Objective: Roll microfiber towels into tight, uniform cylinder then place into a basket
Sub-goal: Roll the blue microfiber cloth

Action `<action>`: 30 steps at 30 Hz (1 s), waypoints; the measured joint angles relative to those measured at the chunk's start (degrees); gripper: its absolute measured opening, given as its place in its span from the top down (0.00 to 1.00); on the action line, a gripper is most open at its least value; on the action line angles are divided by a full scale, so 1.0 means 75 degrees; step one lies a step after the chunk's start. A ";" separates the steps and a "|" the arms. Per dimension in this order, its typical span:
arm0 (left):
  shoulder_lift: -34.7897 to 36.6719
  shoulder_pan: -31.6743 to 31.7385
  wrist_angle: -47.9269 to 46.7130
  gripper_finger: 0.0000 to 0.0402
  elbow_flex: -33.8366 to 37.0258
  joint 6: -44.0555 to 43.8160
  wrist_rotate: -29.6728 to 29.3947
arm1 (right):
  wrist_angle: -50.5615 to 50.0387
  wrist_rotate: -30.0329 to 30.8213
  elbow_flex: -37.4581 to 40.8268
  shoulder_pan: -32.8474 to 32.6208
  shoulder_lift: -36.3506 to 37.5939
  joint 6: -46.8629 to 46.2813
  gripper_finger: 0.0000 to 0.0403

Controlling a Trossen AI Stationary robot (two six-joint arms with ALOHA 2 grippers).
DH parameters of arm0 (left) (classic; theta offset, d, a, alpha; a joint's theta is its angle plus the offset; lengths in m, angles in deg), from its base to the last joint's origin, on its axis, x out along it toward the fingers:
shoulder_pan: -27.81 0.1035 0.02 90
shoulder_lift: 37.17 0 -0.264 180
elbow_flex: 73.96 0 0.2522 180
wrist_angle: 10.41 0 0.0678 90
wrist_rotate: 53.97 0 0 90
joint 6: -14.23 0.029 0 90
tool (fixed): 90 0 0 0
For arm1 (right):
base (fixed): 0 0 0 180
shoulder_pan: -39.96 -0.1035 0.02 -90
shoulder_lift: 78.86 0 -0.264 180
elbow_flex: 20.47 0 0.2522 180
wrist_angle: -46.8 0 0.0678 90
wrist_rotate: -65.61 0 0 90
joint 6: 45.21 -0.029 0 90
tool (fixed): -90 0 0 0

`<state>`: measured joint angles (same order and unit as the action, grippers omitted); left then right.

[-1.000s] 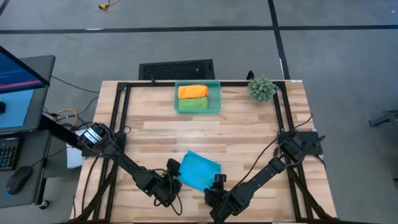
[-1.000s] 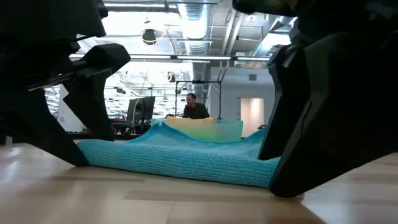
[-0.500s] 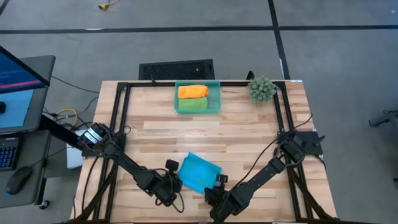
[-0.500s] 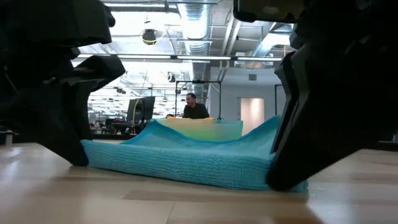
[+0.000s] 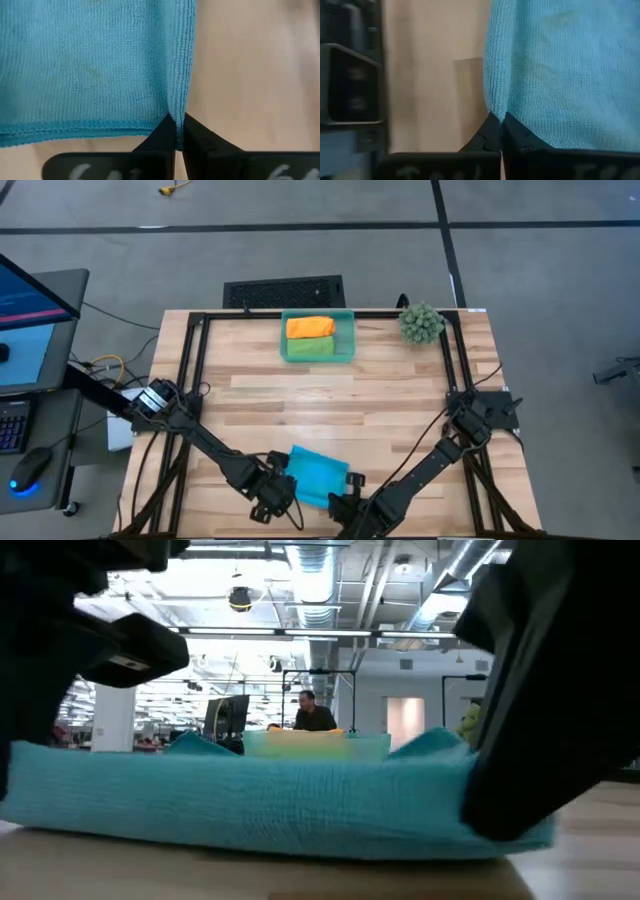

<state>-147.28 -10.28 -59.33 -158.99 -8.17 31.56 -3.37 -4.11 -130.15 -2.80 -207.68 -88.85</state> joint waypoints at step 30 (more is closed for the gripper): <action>0.0250 0.0805 -0.1399 0.99 -0.0398 -0.1826 0.0161 | -0.1714 -0.0189 -0.0367 0.0443 0.0475 -0.1377 0.99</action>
<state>-145.40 -4.24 -69.82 -161.98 -21.87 32.78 -16.22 -5.53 -132.90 0.52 -204.11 -99.18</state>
